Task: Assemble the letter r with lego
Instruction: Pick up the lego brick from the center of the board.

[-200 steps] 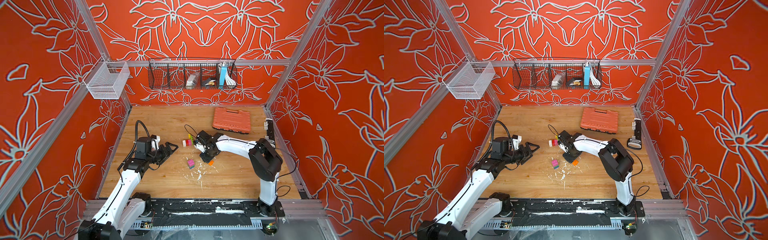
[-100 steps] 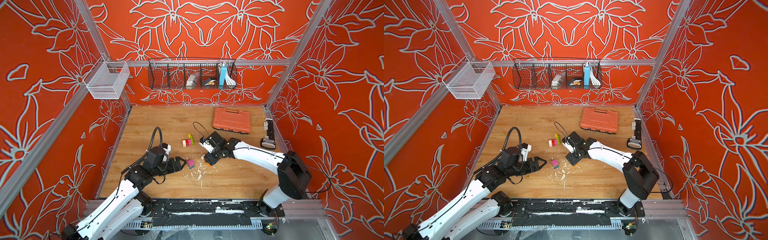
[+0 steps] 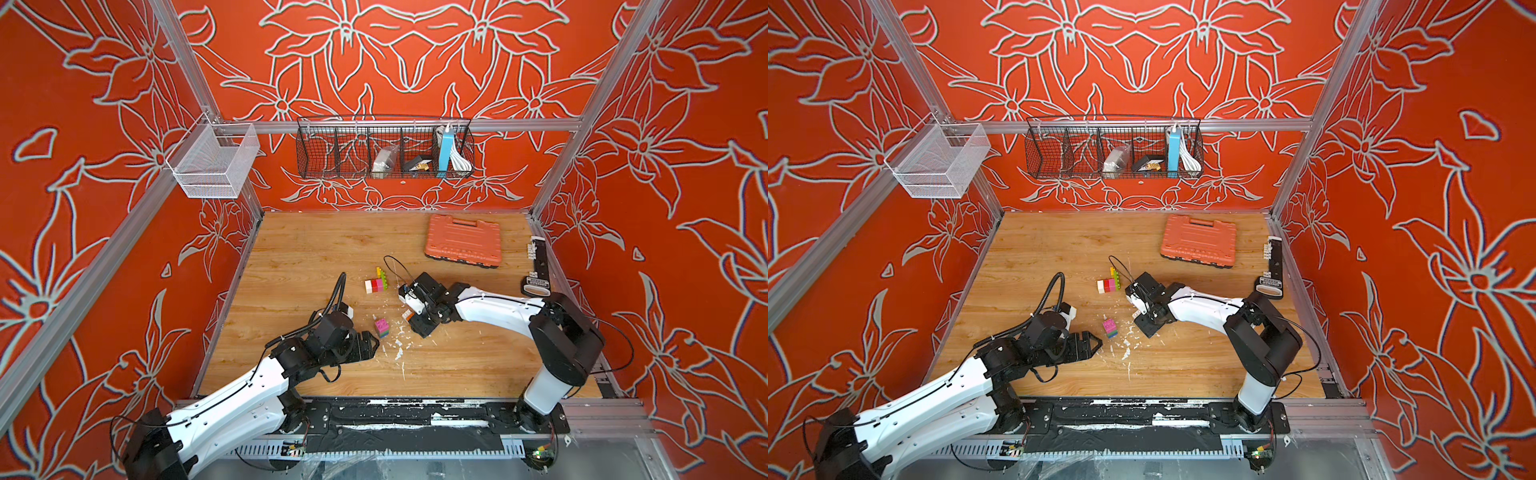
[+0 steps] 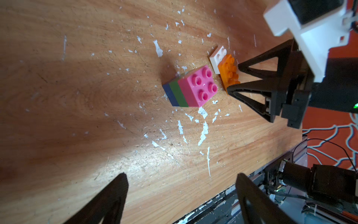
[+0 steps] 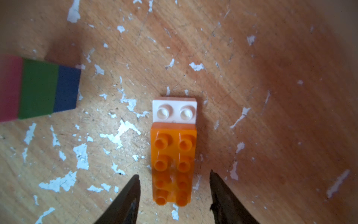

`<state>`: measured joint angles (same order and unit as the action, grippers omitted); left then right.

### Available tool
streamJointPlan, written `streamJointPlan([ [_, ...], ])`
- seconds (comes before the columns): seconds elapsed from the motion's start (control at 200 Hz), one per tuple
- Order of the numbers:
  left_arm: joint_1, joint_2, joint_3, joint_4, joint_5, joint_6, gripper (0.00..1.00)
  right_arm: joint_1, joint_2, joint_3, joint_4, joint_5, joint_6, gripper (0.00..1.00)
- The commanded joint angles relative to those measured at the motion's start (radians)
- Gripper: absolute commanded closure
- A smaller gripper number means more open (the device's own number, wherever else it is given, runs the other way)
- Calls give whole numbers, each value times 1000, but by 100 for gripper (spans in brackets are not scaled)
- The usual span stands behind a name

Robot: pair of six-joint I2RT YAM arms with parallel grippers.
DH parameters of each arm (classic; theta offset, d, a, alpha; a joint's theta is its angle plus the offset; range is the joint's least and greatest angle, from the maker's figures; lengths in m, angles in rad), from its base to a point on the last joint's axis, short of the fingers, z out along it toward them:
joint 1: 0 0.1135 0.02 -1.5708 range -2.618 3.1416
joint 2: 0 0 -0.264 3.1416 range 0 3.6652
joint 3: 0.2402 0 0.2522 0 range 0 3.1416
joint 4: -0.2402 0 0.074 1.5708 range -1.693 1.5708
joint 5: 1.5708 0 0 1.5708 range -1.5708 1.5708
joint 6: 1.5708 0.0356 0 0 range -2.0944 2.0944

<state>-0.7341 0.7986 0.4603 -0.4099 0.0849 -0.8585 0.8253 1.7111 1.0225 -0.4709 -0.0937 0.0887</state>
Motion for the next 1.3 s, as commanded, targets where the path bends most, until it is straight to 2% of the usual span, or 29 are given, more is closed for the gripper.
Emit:
streamJointPlan([
  [0.0,-5,-9,-4,19,-25,-17,12,6,25,-1,-14,-3,4,46],
  [0.205,-5,-12,-6,16,-25,-19,12,16,41,2,-21,15,7,56],
  [0.535,-5,-4,-9,22,-24,-17,13,18,64,5,-12,29,7,57],
  [0.776,-3,-12,-12,15,-46,-23,13,23,47,0,-23,34,19,82],
  [0.836,3,-13,-11,9,-45,-24,13,24,14,-1,-32,52,43,95],
  [0.861,11,-15,-11,10,-40,-24,13,23,-2,-2,-35,56,53,100],
  [1.006,96,-12,-20,49,51,-9,14,24,-119,19,-52,68,189,100],
  [1.116,184,-4,-30,92,144,1,15,23,-149,93,-150,62,331,100],
  [1.296,328,30,-72,222,324,-25,16,26,-139,195,-239,-56,311,100],
])
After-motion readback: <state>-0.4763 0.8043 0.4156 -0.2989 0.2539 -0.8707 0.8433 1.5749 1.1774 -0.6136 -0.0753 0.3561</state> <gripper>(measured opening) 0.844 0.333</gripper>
